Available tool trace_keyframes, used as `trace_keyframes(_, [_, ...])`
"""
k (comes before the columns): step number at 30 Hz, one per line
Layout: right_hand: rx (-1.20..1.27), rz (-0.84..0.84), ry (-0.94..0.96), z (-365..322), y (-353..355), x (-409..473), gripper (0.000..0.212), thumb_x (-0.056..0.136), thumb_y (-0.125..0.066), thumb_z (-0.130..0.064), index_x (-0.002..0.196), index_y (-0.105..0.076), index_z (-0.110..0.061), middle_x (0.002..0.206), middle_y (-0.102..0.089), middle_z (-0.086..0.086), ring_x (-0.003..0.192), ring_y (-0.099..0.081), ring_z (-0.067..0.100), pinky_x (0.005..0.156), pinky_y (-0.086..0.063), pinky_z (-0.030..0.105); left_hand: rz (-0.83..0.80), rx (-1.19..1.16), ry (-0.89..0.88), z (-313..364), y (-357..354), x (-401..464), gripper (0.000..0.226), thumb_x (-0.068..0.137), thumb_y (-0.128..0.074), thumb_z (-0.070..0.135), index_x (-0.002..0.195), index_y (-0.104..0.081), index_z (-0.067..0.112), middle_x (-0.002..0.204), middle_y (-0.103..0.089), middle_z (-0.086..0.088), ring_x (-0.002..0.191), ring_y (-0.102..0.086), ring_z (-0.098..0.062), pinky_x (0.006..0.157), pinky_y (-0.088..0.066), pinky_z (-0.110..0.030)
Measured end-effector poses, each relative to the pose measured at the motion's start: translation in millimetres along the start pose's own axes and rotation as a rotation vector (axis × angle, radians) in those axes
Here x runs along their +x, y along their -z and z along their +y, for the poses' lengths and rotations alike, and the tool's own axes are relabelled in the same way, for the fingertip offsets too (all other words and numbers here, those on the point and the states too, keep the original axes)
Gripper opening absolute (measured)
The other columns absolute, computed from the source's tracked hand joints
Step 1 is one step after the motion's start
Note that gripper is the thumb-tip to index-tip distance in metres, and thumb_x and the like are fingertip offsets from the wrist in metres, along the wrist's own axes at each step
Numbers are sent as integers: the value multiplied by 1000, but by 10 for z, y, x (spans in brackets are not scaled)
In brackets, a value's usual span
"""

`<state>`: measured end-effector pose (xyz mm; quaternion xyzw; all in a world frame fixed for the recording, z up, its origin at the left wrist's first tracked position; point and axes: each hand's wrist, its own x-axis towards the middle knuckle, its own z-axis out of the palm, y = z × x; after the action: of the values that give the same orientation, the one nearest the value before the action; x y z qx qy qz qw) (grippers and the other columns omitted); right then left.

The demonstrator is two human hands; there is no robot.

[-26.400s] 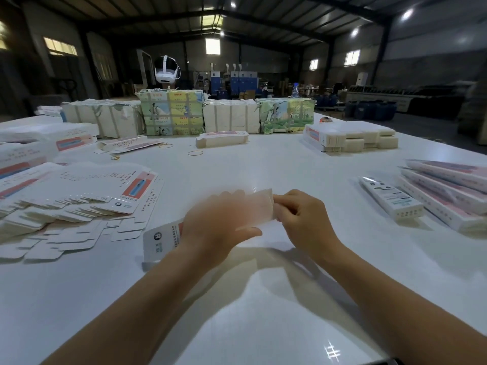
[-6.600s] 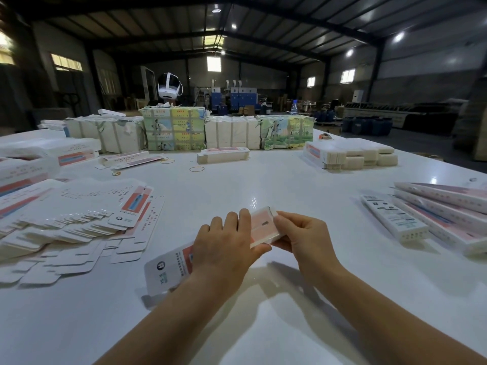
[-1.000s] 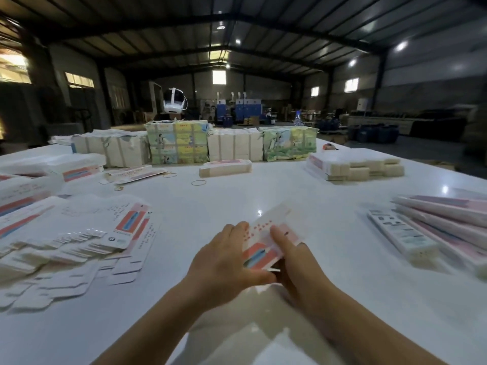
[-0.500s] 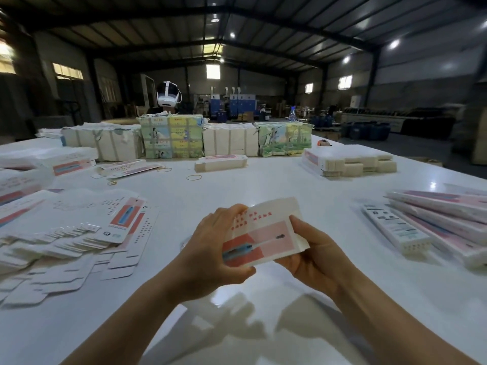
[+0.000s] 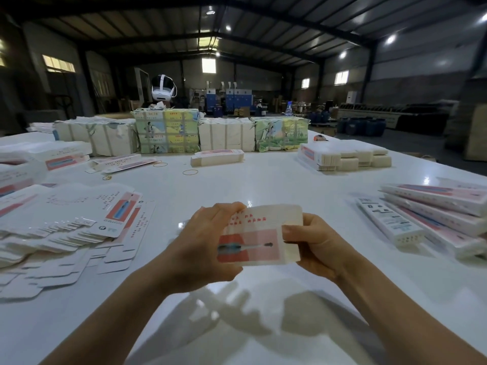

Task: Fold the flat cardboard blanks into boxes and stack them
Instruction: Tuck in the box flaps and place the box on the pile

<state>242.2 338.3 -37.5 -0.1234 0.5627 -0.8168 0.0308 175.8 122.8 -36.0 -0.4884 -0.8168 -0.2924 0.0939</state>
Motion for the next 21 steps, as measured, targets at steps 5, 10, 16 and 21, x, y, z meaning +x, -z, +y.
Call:
trace_keyframes(5, [-391,219,46,-19,-42,7,25,71,-67,3,82,-78,-16,89,-74,11,78,-71,26,59,-57,32,178,382,-138,86,-21,-1,79,60,-72,52,126,-51,14,104,-60,3,84,-56,-14,75,-43,-19])
trace_keyframes(10, [-552,329,58,-18,-16,8,37,76,-58,16,63,-76,-14,73,-74,4,65,-70,22,50,-54,27,161,544,-153,99,-27,30,78,53,-83,49,116,-62,8,97,-69,-4,71,-65,-19,58,-54,-30])
trace_keyframes(16, [-548,393,8,47,29,22,21,79,-60,12,80,-75,-3,85,-72,18,66,-66,24,49,-52,27,125,443,8,59,-58,41,59,73,-62,55,125,-53,27,107,-65,9,84,-62,-16,70,-54,-33])
trace_keyframes(21, [-262,375,-16,71,18,29,15,87,-59,-1,91,-73,-5,91,-71,17,71,-68,23,61,-56,30,74,252,169,-38,-7,64,54,75,-69,54,121,-50,34,113,-63,10,81,-60,-13,74,-53,-26])
